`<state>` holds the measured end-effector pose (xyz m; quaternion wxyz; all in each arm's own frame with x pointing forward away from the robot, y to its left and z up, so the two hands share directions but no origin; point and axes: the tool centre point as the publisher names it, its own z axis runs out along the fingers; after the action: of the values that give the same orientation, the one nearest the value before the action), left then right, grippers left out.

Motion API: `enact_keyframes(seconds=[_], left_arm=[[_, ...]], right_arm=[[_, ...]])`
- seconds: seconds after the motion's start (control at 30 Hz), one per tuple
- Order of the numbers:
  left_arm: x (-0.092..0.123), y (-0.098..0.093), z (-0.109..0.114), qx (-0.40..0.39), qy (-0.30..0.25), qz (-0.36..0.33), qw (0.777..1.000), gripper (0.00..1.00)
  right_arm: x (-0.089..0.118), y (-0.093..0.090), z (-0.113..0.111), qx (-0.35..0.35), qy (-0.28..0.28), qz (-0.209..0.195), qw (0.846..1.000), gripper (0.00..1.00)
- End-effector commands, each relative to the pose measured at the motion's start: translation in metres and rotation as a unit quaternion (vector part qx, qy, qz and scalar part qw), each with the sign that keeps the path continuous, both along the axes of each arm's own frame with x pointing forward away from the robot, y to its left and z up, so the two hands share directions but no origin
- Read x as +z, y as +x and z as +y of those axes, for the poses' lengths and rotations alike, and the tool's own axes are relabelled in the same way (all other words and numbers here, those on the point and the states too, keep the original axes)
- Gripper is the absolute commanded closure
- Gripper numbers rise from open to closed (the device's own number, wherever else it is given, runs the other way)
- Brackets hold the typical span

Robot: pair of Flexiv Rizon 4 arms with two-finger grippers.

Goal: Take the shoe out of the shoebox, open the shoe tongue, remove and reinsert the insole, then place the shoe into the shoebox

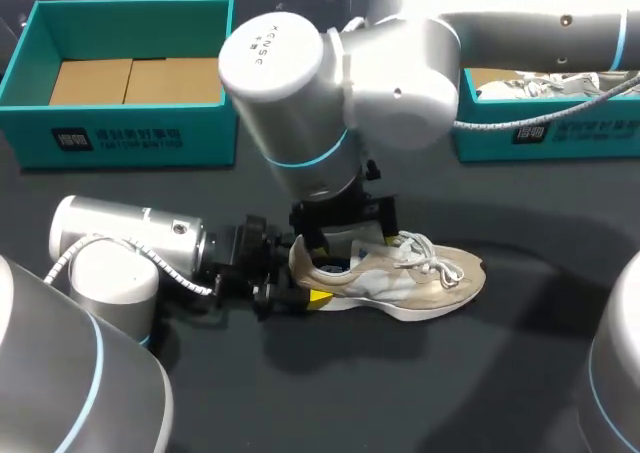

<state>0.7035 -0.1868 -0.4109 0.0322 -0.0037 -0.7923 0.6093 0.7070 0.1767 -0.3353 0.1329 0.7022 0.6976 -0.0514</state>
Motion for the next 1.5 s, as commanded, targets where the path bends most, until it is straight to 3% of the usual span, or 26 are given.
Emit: enact_keyframes(seconds=[0.03,0.8,1.33,1.43,1.47,1.5], left_arm=[[-0.001,0.0,0.001,0.0,0.0,0.0,1.0,1.0],[-0.001,0.0,0.001,0.0,0.0,0.0,1.0,1.0],[-0.001,0.0,0.001,0.0,0.0,0.0,1.0,1.0],[-0.001,0.0,0.001,0.0,0.0,0.0,1.0,1.0],[-0.001,0.0,0.001,0.0,0.0,0.0,1.0,1.0],[-0.001,0.0,0.001,0.0,0.0,0.0,1.0,1.0]], right_arm=[[-0.009,-0.004,0.012,-0.124,-0.12,-0.039,0.984,0.0],[0.002,-0.007,-0.004,-0.167,-0.134,-0.056,0.975,0.0],[-0.012,-0.008,-0.021,-0.2,-0.141,-0.062,0.967,0.0],[-0.012,-0.008,-0.024,-0.206,-0.142,-0.064,0.966,0.24],[-0.012,-0.008,-0.026,-0.207,-0.142,-0.064,0.966,0.44],[-0.011,-0.008,-0.027,-0.209,-0.141,-0.065,0.965,0.53]])
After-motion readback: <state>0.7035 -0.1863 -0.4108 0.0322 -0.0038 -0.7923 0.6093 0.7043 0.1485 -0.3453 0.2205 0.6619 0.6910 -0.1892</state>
